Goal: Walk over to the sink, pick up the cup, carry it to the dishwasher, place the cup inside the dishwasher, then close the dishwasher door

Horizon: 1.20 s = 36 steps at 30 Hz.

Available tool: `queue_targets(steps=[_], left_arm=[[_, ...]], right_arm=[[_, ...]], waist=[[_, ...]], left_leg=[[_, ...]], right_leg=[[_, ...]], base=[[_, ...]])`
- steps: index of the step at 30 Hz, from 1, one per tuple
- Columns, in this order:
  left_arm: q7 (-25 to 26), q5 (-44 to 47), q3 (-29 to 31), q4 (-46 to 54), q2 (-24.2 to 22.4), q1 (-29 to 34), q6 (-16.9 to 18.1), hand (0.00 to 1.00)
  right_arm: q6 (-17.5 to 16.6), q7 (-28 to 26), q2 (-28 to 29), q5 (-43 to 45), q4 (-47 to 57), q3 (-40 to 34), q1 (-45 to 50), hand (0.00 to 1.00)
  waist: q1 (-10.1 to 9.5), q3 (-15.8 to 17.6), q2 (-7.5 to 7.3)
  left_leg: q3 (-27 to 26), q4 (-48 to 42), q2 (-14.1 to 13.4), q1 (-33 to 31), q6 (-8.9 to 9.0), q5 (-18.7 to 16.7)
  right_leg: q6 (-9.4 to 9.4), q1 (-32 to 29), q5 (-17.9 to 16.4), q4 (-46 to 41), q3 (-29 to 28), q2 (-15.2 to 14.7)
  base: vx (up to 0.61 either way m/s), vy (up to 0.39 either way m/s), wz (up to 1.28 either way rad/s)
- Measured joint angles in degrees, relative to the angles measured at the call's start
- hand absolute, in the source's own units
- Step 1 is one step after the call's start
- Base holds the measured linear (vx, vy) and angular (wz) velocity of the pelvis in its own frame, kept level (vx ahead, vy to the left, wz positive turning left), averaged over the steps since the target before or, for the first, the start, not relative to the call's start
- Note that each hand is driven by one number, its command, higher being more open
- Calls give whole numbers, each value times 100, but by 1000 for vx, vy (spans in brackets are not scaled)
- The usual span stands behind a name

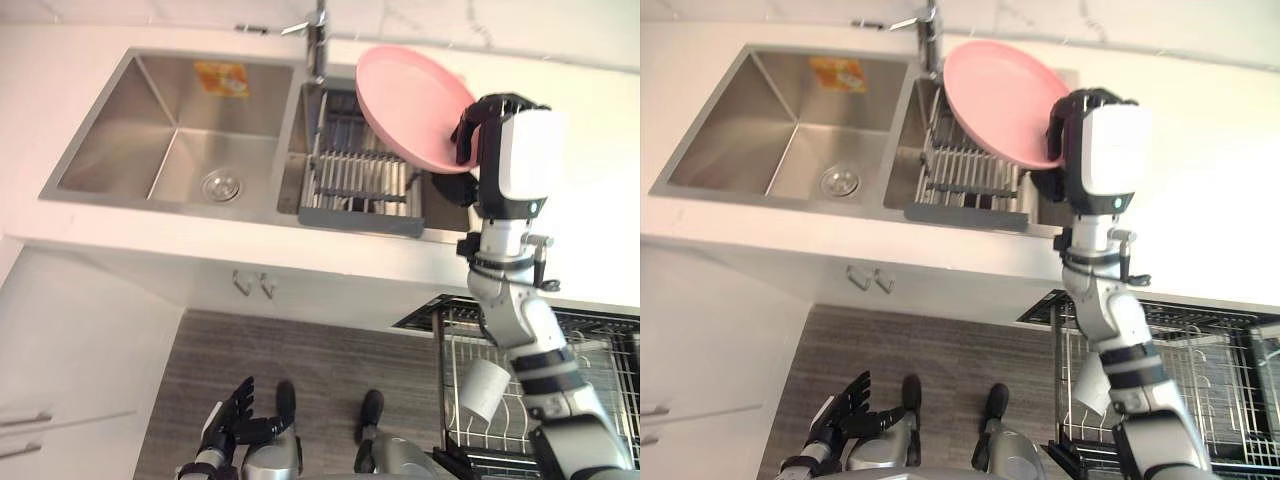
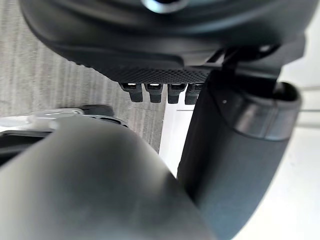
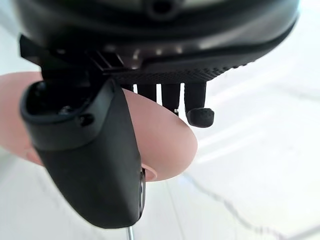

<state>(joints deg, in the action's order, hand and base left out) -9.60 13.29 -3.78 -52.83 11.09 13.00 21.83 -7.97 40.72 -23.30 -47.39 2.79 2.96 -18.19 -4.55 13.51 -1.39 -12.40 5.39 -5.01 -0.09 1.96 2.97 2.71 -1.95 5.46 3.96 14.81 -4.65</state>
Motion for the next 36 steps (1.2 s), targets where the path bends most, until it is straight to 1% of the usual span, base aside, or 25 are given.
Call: queue_targets(steps=[1,2,3,4,6,8,10,12,16,18,20,22,24,25,26,28,29,30,31,32,33,34,35,36], left_arm=[[24,0,0,-10,4,18,-13,100],[87,0,0,-33,17,73,-26,100],[109,0,2,-62,28,90,-28,100],[117,-2,2,-96,38,92,-31,100],[180,-92,1,-175,73,141,-48,100],[218,-104,1,-181,90,162,-56,100],[224,-154,1,-204,100,188,-88,100],[227,-188,1,-284,105,195,-134,100],[230,-218,1,-344,97,195,-151,100],[230,-296,1,-382,94,239,-151,100],[229,-320,1,-372,89,262,-152,100],[225,-319,1,-385,80,264,-179,100],[224,-330,1,-396,60,266,-238,100],[224,-332,2,-405,56,268,-243,100],[224,-343,6,-419,48,268,-264,100],[224,-390,21,-443,48,274,-265,100],[224,-437,85,-456,27,295,-269,100],[235,-440,170,-450,-32,325,-281,100],[234,-442,223,-449,-70,347,-281,100],[243,-439,269,-441,-106,377,-282,100],[246,-432,316,-430,-98,389,-285,100],[234,-426,349,-417,-73,413,-289,100],[245,-414,351,-428,-74,395,-379,100],[260,-368,343,-418,-84,391,-414,100]], right_arm=[[-29,-6,56,0,131,-74,103,0],[-123,-13,168,-1,401,-233,334,0],[-185,-14,218,-1,534,-325,472,0],[-230,-15,250,-1,595,-378,550,0],[-384,-18,343,-1,751,-544,871,0],[-481,-33,369,0,862,-629,1121,0],[-599,-45,424,-1,973,-719,1364,0],[-674,-76,516,2,1011,-777,1519,0],[-737,-101,583,2,1156,-978,1866,0],[-736,-101,583,5,1172,-1014,1973,0],[-737,-102,584,5,1172,-1044,2007,0],[-736,-111,580,5,1172,-1065,2041,0],[-742,-159,581,6,1171,-1169,2128,0],[-743,-160,581,6,1171,-1190,2147,0],[-797,-159,582,2,1171,-1253,2230,0],[-818,-157,585,-3,1170,-1278,2374,0],[-830,-155,597,-8,1170,-1278,2491,0],[-861,-146,651,-39,1167,-1315,2592,0],[-863,-145,684,-81,1163,-1325,2619,0],[-879,-135,739,-136,1147,-1337,2623,0],[-917,-121,764,-170,1115,-1325,2601,0],[-939,-121,767,-206,1110,-1320,2606,0],[-973,-84,745,-228,1038,-1334,2603,0],[-972,-66,756,-230,902,-1305,2522,0]], waist=[[19,-41,-9],[68,-177,-54],[86,-232,-79],[100,-269,-92],[232,-392,-150],[274,-427,-184],[311,-511,-193],[418,-539,-189],[438,-606,-175],[499,-696,-158],[536,-731,-148],[548,-737,-130],[548,-758,-85],[548,-760,-73],[548,-760,-54],[566,-758,-51],[585,-758,-49],[598,-755,-50],[604,-769,-16],[618,-773,50],[597,-731,23],[604,-751,-66],[615,-768,-71],[594,-817,-46]], left_leg=[[-35,0,1,39,-2,-16],[-137,0,0,87,-3,-52],[-191,0,0,128,-11,-67],[-223,0,0,161,2,-79],[-299,0,6,279,18,-107],[-409,-1,6,386,25,-141],[-498,-1,8,436,26,-176],[-594,-2,4,558,35,-219],[-801,-8,-13,717,71,-291],[-870,-37,27,763,89,-326],[-854,-153,42,781,138,-494],[-860,-404,47,787,117,-687],[-878,-765,58,791,85,-983],[-878,-836,67,791,81,-1053],[-897,-989,109,790,29,-1197],[-1061,-1160,108,794,5,-1332],[-1188,-1322,76,793,-19,-1448],[-1339,-1407,25,795,-69,-1480],[-1423,-1399,-14,797,-79,-1476],[-1599,-1386,-122,808,-107,-1477],[-1817,-1475,-146,833,-118,-1551],[-1866,-1566,-105,846,-104,-1628],[-1862,-1735,-83,871,-86,-1734],[-1704,-1749,-59,878,-90,-1758]], right_leg=[[6,25,4,10,-30,1],[20,28,13,22,-124,5],[25,46,17,31,-180,8],[29,60,20,38,-214,9],[11,149,41,56,-284,9],[13,202,45,58,-382,14],[23,202,55,81,-483,22],[24,267,55,83,-575,39],[17,280,74,83,-849,98],[13,241,89,76,-991,125],[18,172,128,63,-1232,172],[37,171,168,61,-1452,179],[89,148,212,33,-1774,190],[105,117,223,29,-1859,191],[141,77,271,25,-2073,199],[173,54,302,31,-2211,200],[145,42,220,43,-2282,205],[-154,-63,2,-108,-1955,178],[-372,-118,-146,-188,-1720,162],[-621,-200,-342,-400,-1296,115],[-599,-477,-341,-1090,-809,-28],[-610,-541,-332,-1324,-594,-121],[-238,-509,-213,-1314,-601,-136],[-70,-459,-84,-1093,-716,-83]], base=[[39,13,-32],[54,13,-32],[56,13,-32],[67,12,-24],[78,13,-19],[73,18,-25],[49,8,-28],[33,2,-23],[-4,-4,-34],[-15,3,-44],[-20,5,-57],[-24,22,-58],[-37,46,-71],[-61,72,-83],[-54,64,-74],[-50,56,-63],[-71,55,-60],[-69,74,-62],[-33,70,-66],[18,60,-76],[33,44,-75],[38,42,-69],[50,41,-67],[51,28,-65]])
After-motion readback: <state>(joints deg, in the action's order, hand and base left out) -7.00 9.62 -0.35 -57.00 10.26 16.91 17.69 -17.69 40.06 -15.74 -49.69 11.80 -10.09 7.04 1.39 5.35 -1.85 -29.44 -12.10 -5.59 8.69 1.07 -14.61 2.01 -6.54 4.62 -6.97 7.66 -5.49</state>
